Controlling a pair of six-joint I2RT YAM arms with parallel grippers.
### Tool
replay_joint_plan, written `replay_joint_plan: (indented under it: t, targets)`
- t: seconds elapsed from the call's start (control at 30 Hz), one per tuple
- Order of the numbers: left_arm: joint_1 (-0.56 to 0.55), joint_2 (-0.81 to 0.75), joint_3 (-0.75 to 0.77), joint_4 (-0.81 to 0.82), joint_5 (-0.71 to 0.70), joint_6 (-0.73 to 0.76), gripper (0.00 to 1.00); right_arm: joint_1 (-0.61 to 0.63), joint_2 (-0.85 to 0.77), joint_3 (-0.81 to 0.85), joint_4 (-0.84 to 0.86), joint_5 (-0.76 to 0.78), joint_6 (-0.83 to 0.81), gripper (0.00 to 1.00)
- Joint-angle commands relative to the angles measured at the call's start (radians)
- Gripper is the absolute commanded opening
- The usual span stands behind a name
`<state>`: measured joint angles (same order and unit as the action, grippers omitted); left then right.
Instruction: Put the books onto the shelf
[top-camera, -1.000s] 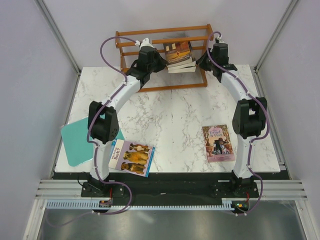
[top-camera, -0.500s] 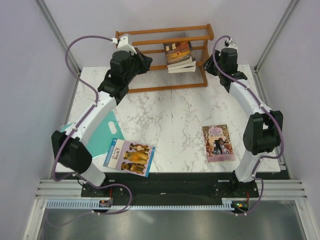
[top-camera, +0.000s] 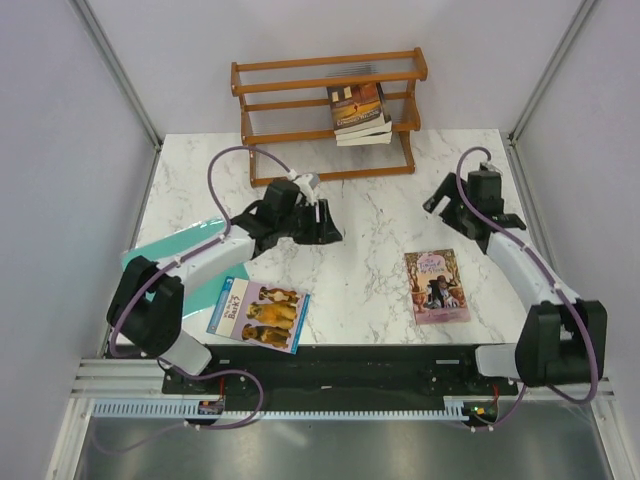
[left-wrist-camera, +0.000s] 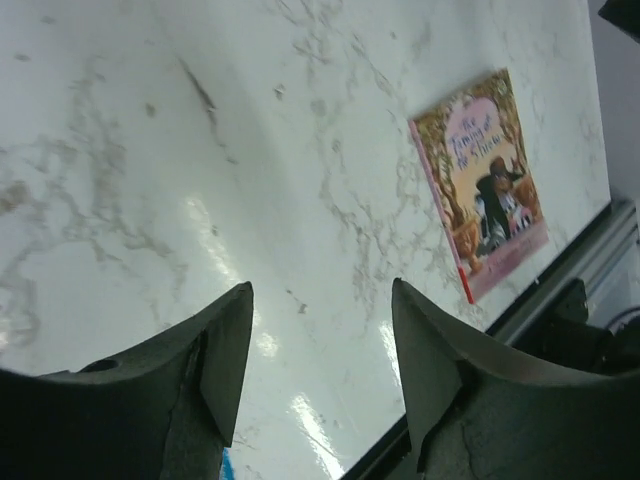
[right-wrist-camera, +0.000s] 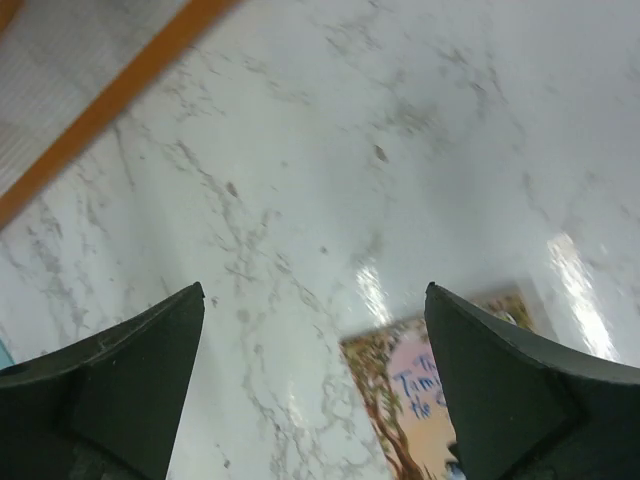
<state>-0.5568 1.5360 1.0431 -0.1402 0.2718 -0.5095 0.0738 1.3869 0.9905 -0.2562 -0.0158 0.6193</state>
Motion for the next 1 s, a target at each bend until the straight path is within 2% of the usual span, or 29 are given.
replay_joint_plan:
  t: [0.0, 0.1, 0.23, 0.47, 0.57, 0.83, 0.97]
  targets:
    - [-0.104, 0.068, 0.015, 0.105, 0.147, -0.046, 0.66, -0.012, -0.199, -0.119, -0.172, 0.069, 0.083, 0.98]
    - [-0.15, 0.195, 0.081, 0.137, 0.236, -0.109, 0.68, -0.014, -0.255, -0.197, -0.245, 0.085, 0.132, 0.98]
    - [-0.195, 0.369, 0.192, 0.175, 0.349, -0.188, 0.73, -0.023, -0.241, -0.243, -0.316, 0.108, 0.157, 0.98]
    - [-0.233, 0.535, 0.307, 0.232, 0.426, -0.282, 0.78, -0.028, -0.181, -0.295, -0.399, 0.145, 0.171, 0.98]
    - [-0.233, 0.576, 0.342, 0.244, 0.448, -0.307, 0.84, -0.029, -0.19, -0.32, -0.403, 0.174, 0.169, 0.98]
    - [-0.235, 0.647, 0.393, 0.295, 0.51, -0.379, 0.85, -0.037, -0.157, -0.325, -0.37, 0.283, 0.106, 0.98]
    - [-0.235, 0.667, 0.393, 0.31, 0.524, -0.403, 0.85, -0.037, -0.114, -0.325, -0.29, 0.187, 0.002, 0.98]
